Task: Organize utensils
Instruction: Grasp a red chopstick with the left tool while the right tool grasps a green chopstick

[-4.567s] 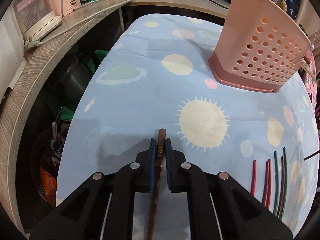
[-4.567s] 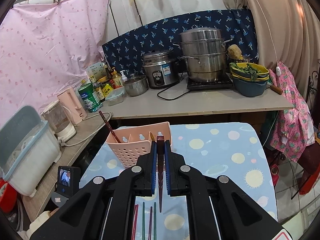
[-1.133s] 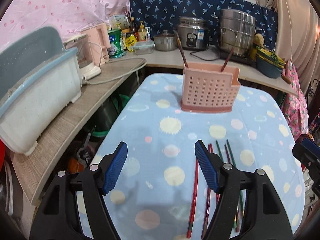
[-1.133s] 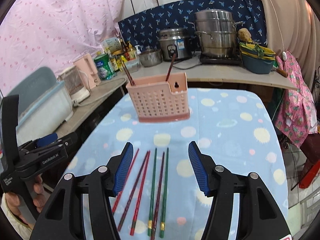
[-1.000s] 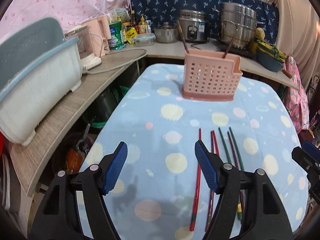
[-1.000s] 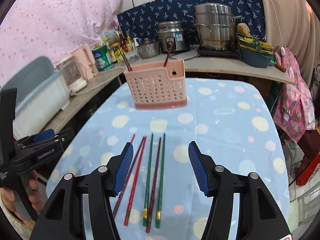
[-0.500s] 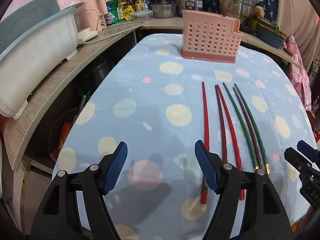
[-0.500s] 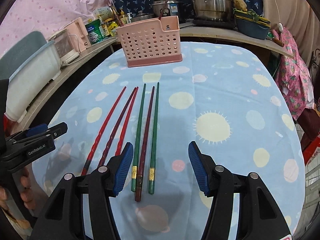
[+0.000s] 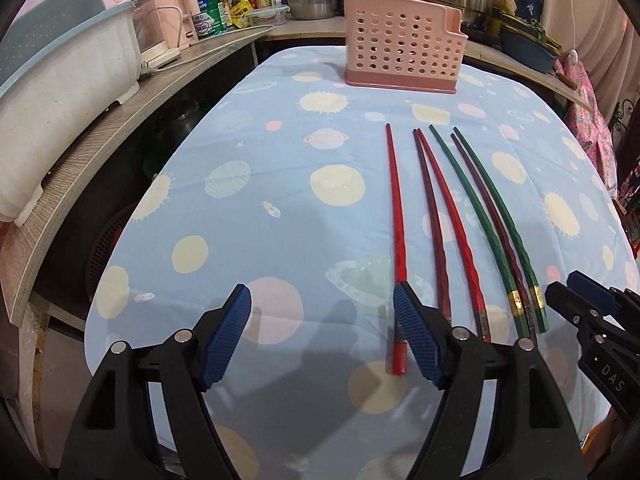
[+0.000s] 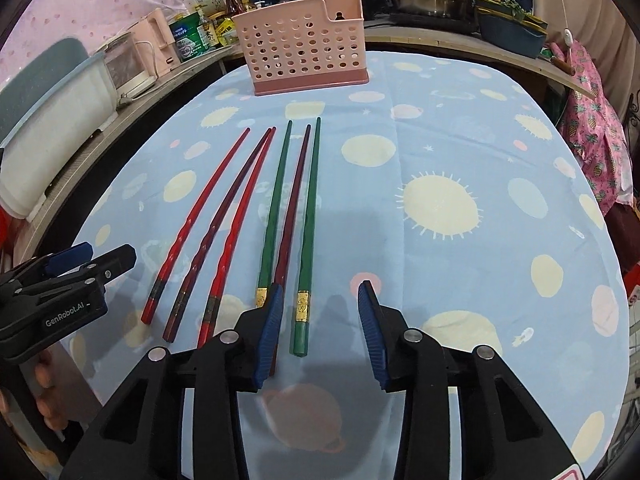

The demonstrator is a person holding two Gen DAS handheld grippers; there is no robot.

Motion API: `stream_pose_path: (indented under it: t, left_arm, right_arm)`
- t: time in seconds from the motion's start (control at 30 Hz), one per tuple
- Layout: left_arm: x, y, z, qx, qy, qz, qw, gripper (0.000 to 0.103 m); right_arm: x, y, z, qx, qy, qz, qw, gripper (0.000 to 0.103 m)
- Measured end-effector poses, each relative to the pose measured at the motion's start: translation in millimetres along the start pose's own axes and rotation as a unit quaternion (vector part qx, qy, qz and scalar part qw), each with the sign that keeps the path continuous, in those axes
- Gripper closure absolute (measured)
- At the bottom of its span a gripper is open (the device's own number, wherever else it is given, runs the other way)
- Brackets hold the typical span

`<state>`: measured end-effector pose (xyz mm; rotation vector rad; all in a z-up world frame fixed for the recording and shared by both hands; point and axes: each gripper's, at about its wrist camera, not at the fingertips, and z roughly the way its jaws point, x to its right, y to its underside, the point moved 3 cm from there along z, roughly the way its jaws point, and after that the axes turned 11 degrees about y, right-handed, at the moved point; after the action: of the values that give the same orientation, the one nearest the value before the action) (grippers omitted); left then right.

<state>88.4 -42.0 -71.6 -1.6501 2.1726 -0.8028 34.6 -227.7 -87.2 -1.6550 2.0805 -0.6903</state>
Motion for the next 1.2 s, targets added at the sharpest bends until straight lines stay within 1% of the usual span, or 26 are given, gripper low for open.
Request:
stream_pose_path:
  t: [0.27,0.47,0.93,1.2]
  left_arm:
    - [3,6,5,-0.010,0.007,0.003,0.9999,0.033]
    - [4,12,7,-0.018,0.013,0.004,0.9997,0.033]
    - [6,24,18,-0.045,0.020,-0.002,0.9988,0.033]
    - [5,23,19,-0.046,0.022,-0.004,0.9987,0.034]
  right_arm:
    - [-6,7,10,-0.016,-0.004,-0.008,1.000,0.078]
    - [-7,10,13,-0.016,0.003,-0.014,1.000,0.081]
    - [-6,11,13,-0.015,0.005,-0.015,1.000,0.083]
    - [-6,11,13,-0.015,0.005,-0.014,1.000,0.082]
